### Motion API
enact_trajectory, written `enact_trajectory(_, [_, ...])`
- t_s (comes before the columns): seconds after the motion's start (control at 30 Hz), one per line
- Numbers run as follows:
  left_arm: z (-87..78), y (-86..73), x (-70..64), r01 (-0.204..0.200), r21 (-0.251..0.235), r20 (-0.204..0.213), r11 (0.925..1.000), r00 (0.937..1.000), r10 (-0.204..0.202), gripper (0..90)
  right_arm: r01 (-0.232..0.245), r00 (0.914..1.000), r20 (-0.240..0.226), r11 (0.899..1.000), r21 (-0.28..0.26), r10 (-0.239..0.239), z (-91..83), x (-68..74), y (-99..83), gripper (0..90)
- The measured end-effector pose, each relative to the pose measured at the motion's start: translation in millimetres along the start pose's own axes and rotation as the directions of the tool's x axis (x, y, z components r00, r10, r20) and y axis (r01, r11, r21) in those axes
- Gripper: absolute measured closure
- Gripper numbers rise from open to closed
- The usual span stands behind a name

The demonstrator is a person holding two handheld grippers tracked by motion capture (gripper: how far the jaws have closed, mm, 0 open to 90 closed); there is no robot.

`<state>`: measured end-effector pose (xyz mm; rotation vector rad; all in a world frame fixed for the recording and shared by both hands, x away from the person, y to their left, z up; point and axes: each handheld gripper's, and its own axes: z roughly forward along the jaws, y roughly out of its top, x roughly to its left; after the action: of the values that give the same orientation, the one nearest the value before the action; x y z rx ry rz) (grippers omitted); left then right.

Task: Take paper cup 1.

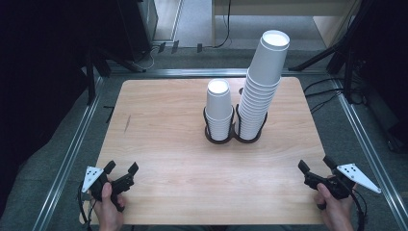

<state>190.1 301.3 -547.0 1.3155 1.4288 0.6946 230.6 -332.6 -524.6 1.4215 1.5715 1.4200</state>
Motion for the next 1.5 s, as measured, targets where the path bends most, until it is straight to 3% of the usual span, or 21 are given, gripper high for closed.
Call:
enact_trajectory(0.07, [5.2, 1.0, -6.5, 0.005, -0.003, 0.034, 1.0000, 0.9994, -0.005, 2.4, 0.020, 0.9996, 0.020, 1.000, -0.015, -0.020, -1.3, 1.8, 0.8, 1.3])
enact_trajectory(0.13, [7.8, 1.4, -9.3, 0.005, 0.000, 0.043, 1.0000, 0.9991, -0.005, 2.4, 0.033, 0.9990, 0.032, 0.999, -0.016, -0.032, -1.8, 3.0, 0.5, 1.3])
enact_trajectory(0.2, [15.1, 2.9, -21.5, -0.010, 0.012, 0.064, 0.9999, 0.9979, 0.009, 2.4, 0.023, 0.9987, 0.047, 1.000, -0.017, -0.022, -1.5, 5.2, 0.5, 1.3])
enact_trajectory(0.23, [15.1, 2.9, -21.5, -0.010, 0.012, 0.064, 0.9999, 0.9979, 0.009, 2.4, 0.021, 0.9984, 0.054, 1.000, -0.018, -0.020, -1.3, 6.6, 0.9, 1.4])
enact_trajectory(0.27, [20.5, 5.0, -31.7, -0.028, 0.024, 0.089, 0.9993, 0.9957, 0.026, 2.4, 0.012, 0.9985, 0.054, 1.000, -0.018, -0.011, -1.3, 8.5, 1.8, 1.4])
enact_trajectory(0.3, [20.5, 5.0, -31.7, -0.028, 0.024, 0.089, 0.9993, 0.9957, 0.026, 2.4, 0.012, 0.9985, 0.054, 1.000, -0.018, -0.011, -1.3, 8.5, 1.8, 1.4])
enact_trajectory(0.37, [27.2, 8.8, -47.2, -0.046, 0.027, 0.145, 0.9986, 0.9885, 0.042, 2.4, -0.005, 0.9994, 0.035, 1.000, -0.030, 0.006, -1.6, 15.3, 5.9, 1.4])
enact_trajectory(0.53, [34.9, 11.3, -69.0, -0.068, 0.030, 0.197, 0.9972, 0.9785, 0.061, 2.4, 0.042, 0.9987, 0.031, 0.998, -0.045, -0.040, 1.4, 29.3, 10.0, 1.5])
enact_trajectory(0.6, [37.8, 12.3, -74.9, -0.085, 0.032, 0.205, 0.9959, 0.9758, 0.077, 2.4, 0.040, 0.9990, 0.019, 0.998, -0.042, -0.040, 2.4, 34.5, 10.9, 1.6])
enact_trajectory(0.73, [42.9, 14.0, -82.2, -0.095, 0.029, 0.209, 0.9950, 0.9739, 0.087, 2.4, 0.059, 0.9974, 0.046, 0.997, -0.050, -0.056, 3.8, 41.9, 14.0, 5.4])
enact_trajectory(0.9, [47.9, 20.9, -94.0, -0.081, 0.023, 0.233, 0.9965, 0.9696, 0.073, 2.4, 0.067, 0.9978, 0.006, 0.996, -0.058, -0.067, 6.7, 53.0, 23.4, 4.9])
enact_trajectory(1.03, [49.6, 25.7, -101.6, -0.090, 0.013, 0.246, 0.9959, 0.9658, 0.084, 2.4, 0.084, 0.9964, 0.002, 0.994, -0.071, -0.085, 7.0, 58.5, 32.2, 6.5])
enact_trajectory(1.17, [54.0, 25.0, -109.8, -0.103, 0.024, 0.260, 0.9944, 0.9612, 0.093, 2.4, 0.067, 0.9977, -0.002, 0.993, -0.094, -0.068, 8.7, 61.7, 45.3, 7.5])
enact_trajectory(1.3, [64.7, 21.9, -123.1, -0.115, 0.040, 0.289, 0.9925, 0.9522, 0.099, 2.5, 0.062, 0.9980, -0.007, 0.994, -0.094, -0.063, 11.9, 65.0, 55.7, 7.7])
enact_trajectory(1.33, [70.3, 21.2, -130.7, -0.129, 0.044, 0.306, 0.9907, 0.9458, 0.109, 2.4, 0.067, 0.9976, -0.005, 0.992, -0.103, -0.068, 14.0, 67.9, 61.9, 7.7])
enact_trajectory(1.4, [72.8, 21.3, -134.5, -0.131, 0.045, 0.316, 0.9904, 0.9425, 0.110, 2.4, 0.075, 0.9972, 0.000, 0.991, -0.111, -0.075, 15.9, 70.6, 67.9, 7.7])
enact_trajectory(1.43, [78.2, 22.1, -142.2, -0.128, 0.049, 0.333, 0.9905, 0.9371, 0.105, 2.4, 0.072, 0.9974, 0.000, 0.991, -0.114, -0.072, 17.2, 71.9, 71.0, 7.6])
enact_trajectory(1.5, [81.0, 22.5, -146.3, -0.126, 0.048, 0.340, 0.9908, 0.9348, 0.103, 2.5, 0.069, 0.9976, 0.000, 0.991, -0.115, -0.069, 20.6, 73.8, 77.7, 7.6])
